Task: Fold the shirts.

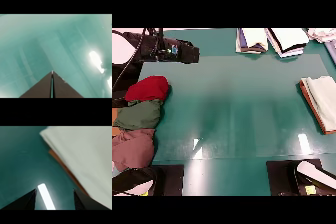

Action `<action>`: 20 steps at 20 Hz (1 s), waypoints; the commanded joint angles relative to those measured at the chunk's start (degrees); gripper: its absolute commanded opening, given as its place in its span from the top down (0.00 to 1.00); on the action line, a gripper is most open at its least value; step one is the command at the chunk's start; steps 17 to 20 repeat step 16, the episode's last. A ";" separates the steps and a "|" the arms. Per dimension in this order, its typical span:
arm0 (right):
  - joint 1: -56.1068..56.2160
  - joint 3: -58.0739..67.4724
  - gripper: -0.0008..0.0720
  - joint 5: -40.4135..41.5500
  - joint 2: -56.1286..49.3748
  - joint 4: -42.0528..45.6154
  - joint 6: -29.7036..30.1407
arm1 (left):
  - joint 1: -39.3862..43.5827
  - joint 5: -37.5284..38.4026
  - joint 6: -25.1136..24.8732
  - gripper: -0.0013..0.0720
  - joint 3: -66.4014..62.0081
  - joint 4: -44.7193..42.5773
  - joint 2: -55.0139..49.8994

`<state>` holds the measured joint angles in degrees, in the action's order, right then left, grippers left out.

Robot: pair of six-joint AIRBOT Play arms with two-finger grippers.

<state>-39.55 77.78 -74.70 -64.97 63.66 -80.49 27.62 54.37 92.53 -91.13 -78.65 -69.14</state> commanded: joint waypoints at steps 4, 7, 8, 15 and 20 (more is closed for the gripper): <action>31.50 -0.13 0.29 2.99 1.38 -2.05 0.00 | 0.00 -0.39 0.04 0.94 0.00 0.02 -0.02; 43.10 -0.13 0.56 4.79 1.42 4.22 0.00 | 0.02 -0.44 0.04 0.94 0.00 0.00 0.00; 46.25 -0.13 0.80 4.70 1.42 6.05 0.02 | 0.02 -0.44 0.04 0.94 0.00 0.02 0.00; 53.99 -0.13 0.96 4.66 1.42 8.39 -0.02 | 0.02 -1.88 0.04 0.94 0.00 0.02 0.00; 53.99 -0.13 0.96 4.66 1.42 8.39 -0.02 | 0.02 -1.88 0.04 0.94 0.00 0.02 0.00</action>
